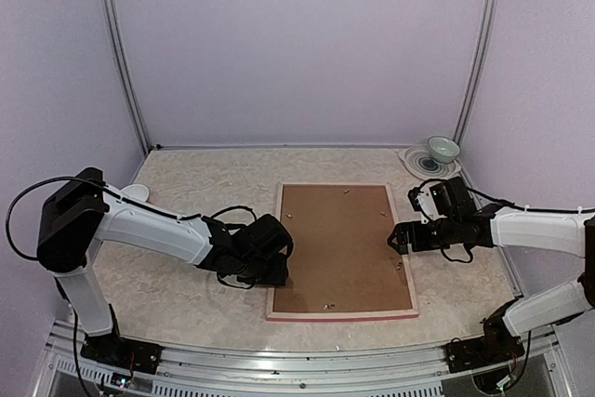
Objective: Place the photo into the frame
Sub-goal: Press the fastener onto the backboard.
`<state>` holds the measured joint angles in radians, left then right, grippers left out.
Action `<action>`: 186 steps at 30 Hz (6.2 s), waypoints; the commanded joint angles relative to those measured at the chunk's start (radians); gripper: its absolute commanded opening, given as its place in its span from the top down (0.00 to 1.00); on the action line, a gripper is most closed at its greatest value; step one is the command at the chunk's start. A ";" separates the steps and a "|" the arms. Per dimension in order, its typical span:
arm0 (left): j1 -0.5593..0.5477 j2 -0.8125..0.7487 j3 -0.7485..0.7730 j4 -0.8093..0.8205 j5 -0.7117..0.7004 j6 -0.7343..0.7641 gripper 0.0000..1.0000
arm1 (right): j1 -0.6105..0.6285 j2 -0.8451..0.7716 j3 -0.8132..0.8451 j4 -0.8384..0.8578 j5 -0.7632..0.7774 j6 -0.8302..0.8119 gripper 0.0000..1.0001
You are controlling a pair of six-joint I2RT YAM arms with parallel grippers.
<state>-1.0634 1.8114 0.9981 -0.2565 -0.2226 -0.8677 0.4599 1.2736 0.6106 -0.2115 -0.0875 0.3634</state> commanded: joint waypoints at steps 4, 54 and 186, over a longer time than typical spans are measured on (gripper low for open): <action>-0.006 0.033 -0.015 -0.091 0.001 -0.010 0.53 | 0.007 -0.019 -0.005 0.018 -0.006 -0.004 0.01; -0.008 0.015 0.079 -0.093 -0.034 -0.055 0.51 | 0.008 -0.017 -0.011 0.021 -0.015 -0.004 0.01; 0.063 -0.019 0.033 -0.117 -0.100 0.080 0.77 | 0.008 -0.013 -0.010 -0.002 -0.057 0.011 0.01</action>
<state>-1.0237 1.8267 1.0561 -0.3389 -0.2924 -0.7921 0.4599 1.2713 0.6102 -0.2028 -0.1276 0.3611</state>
